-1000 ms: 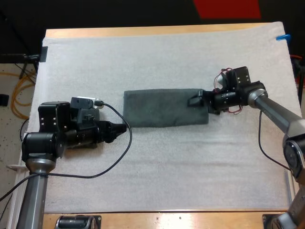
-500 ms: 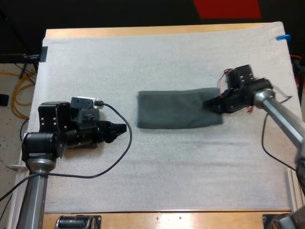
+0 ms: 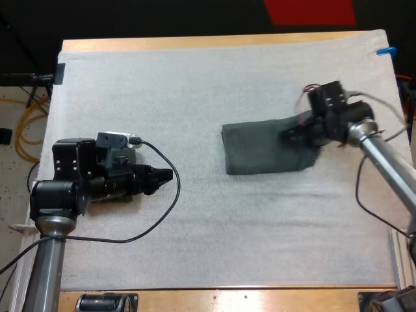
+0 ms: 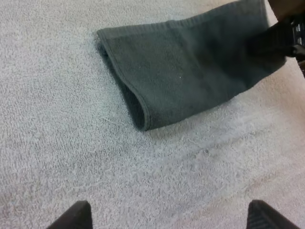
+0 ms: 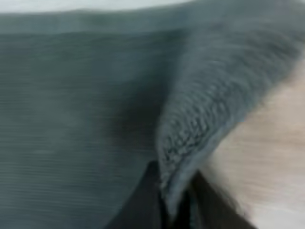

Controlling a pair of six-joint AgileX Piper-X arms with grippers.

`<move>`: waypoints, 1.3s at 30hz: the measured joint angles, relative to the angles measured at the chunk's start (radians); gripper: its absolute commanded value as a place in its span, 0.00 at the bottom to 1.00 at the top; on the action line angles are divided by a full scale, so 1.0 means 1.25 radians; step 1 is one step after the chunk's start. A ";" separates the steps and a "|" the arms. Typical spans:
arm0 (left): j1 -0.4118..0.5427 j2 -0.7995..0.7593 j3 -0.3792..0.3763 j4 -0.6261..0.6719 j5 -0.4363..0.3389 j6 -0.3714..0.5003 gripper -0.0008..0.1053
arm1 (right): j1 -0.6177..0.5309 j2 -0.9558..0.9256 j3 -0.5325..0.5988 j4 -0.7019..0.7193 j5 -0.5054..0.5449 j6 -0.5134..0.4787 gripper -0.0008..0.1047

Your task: Pick towel from pile fold and stack

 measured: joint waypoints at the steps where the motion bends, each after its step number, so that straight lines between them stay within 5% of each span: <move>1: 0.000 0.000 0.000 0.000 0.002 0.000 0.61 | 0.012 0.010 -0.005 -0.014 -0.034 0.032 0.02; 10: 0.000 0.000 0.000 0.000 0.013 0.000 0.61 | 0.096 0.150 -0.077 -0.118 -0.236 0.232 0.02; 18: 0.000 0.000 0.000 0.000 0.015 0.000 0.61 | 0.111 0.203 -0.088 -0.158 -0.327 0.286 0.04; 21: 0.000 0.000 0.000 0.000 0.015 0.000 0.61 | 0.111 0.203 -0.089 -0.181 -0.327 0.287 0.22; 26: 0.000 0.000 0.000 0.000 0.016 0.000 0.61 | 0.111 0.203 -0.089 -0.211 -0.350 0.289 0.75; 27: 0.000 0.000 0.000 0.000 0.016 0.000 0.61 | 0.111 0.203 -0.089 -0.213 -0.368 0.282 0.80; 39: 0.000 0.000 0.000 0.000 0.017 0.000 0.61 | 0.152 0.151 -0.093 -0.184 -0.399 0.235 0.77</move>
